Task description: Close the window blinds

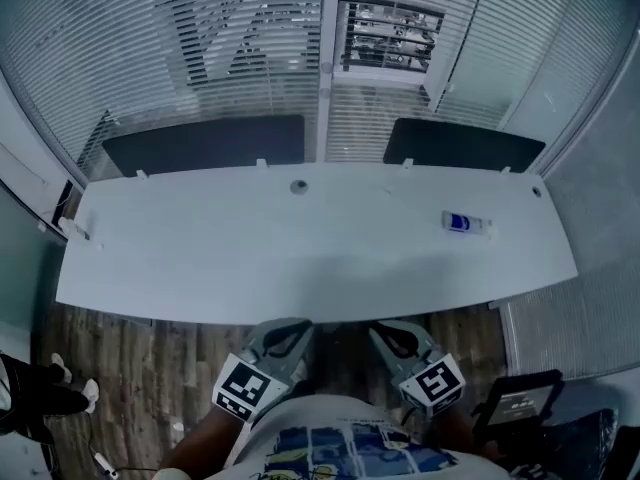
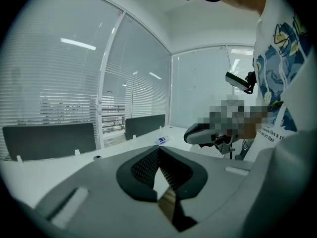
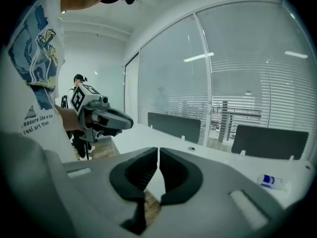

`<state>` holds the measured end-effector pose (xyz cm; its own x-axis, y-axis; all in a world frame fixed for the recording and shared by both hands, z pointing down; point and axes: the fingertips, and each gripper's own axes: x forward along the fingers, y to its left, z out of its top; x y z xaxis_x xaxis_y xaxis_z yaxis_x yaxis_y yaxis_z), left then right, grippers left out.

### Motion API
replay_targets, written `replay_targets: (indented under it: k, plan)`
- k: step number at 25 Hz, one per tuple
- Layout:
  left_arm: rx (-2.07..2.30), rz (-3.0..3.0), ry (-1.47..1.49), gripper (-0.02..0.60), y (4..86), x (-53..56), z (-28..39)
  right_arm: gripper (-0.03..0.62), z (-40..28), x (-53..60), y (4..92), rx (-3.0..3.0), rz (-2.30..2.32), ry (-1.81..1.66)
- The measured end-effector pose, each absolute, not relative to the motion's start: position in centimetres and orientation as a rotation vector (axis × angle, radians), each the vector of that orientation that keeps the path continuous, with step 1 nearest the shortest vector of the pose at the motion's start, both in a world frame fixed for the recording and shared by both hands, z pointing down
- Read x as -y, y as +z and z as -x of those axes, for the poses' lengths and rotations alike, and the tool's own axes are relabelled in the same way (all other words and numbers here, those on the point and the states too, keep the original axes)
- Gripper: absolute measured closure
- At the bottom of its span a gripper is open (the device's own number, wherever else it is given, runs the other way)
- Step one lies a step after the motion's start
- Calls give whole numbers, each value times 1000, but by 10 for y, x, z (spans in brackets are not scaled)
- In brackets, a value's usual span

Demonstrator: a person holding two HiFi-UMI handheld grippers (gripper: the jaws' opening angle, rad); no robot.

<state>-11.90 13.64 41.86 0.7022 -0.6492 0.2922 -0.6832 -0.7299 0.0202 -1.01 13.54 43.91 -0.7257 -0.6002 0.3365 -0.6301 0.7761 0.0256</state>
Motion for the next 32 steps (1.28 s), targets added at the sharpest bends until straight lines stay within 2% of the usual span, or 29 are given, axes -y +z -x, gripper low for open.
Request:
replay_targets:
  k: [7,16,21,25,32]
  plan:
    - [1032,-2823,448,577,426,-86,153,582,45,-89,432,2622,-1000,103]
    - [1048,-2837,480,577,426,-22,154,582,39,-39,429,2589,-1019,126]
    - [1115,-2840,508,574,426,16,142,582,21,-13,433,2592,-1005,114]
    - [1185,-2851,536,544,418,61,128,582,0,17,430,2600,-999,81]
    - [1321,-2882,603,543,403,155,108,582,-39,63,433,2576,-1010,105]
